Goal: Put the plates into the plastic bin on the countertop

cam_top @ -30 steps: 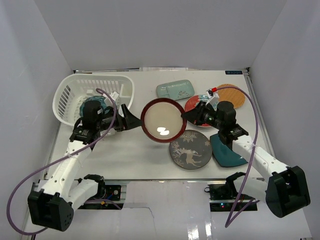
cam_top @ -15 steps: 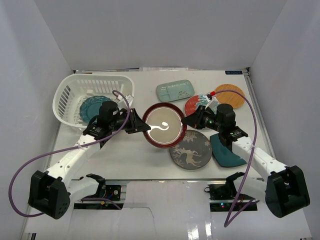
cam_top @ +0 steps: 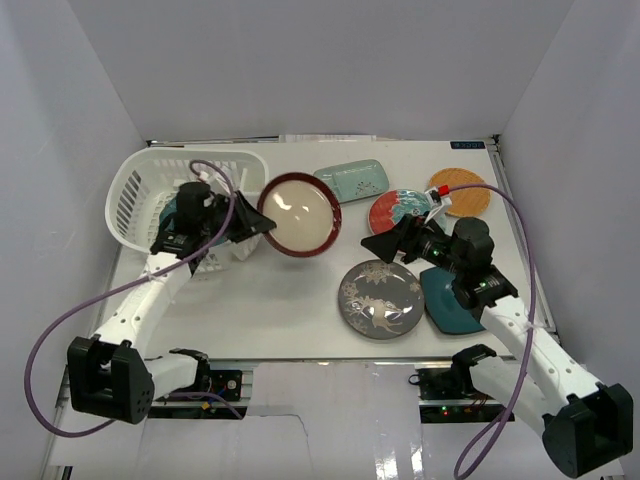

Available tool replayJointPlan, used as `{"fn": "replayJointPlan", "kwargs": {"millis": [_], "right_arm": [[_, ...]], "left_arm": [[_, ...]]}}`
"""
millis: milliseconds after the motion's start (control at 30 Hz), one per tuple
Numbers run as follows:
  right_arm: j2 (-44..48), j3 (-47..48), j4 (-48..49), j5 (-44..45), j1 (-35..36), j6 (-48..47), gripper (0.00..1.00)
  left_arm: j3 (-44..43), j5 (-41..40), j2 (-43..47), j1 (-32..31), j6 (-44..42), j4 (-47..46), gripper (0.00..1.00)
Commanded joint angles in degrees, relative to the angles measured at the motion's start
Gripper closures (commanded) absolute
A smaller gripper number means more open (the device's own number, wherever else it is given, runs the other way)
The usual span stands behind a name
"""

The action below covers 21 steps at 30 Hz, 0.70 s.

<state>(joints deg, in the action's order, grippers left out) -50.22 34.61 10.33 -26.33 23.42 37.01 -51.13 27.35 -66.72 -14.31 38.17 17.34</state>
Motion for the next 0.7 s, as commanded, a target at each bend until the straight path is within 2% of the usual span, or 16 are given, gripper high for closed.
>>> {"fn": "replayJointPlan", "kwargs": {"millis": [0, 33, 100, 133, 200, 233, 333, 433, 667], "right_arm": [[3.4, -1.7, -4.2, 1.6, 0.0, -3.5, 0.02], [3.7, -3.0, -4.8, 1.7, 0.1, -4.3, 0.02], [4.4, -3.8, -5.3, 1.7, 0.0, -4.8, 0.02], [4.5, -4.8, -5.5, 2.0, 0.0, -5.3, 0.02], [4.6, -5.9, -5.1, 2.3, 0.0, -5.5, 0.02], [4.4, -6.4, -4.3, 2.0, 0.1, -5.5, 0.02], [3.7, -7.6, -3.7, 1.4, 0.1, -5.7, 0.02], [4.2, -8.6, -4.1, 1.6, 0.0, -6.9, 0.02], [5.6, -10.8, -3.8, 0.8, 0.0, -7.0, 0.02]], "left_arm": [[-5.2, 7.3, 4.1, 10.6, 8.0, -13.5, 1.00], [-4.8, 8.6, 4.1, 16.3, 10.7, -14.1, 1.00], [-3.7, 11.4, 4.4, 21.7, 13.4, -16.4, 1.00], [-2.9, 11.8, 4.7, 26.6, 14.4, -16.4, 1.00], [-2.6, 8.8, 5.1, 30.0, 13.4, -13.6, 1.00], [-2.7, 2.2, 5.4, 31.3, 12.1, -12.2, 1.00], [-1.6, -8.7, 5.0, 31.4, 8.3, -10.4, 1.00], [-2.0, -13.9, 2.0, 31.5, 5.1, -9.3, 1.00], [-3.1, -19.3, -4.8, 31.5, 1.6, -9.4, 1.00]]}}
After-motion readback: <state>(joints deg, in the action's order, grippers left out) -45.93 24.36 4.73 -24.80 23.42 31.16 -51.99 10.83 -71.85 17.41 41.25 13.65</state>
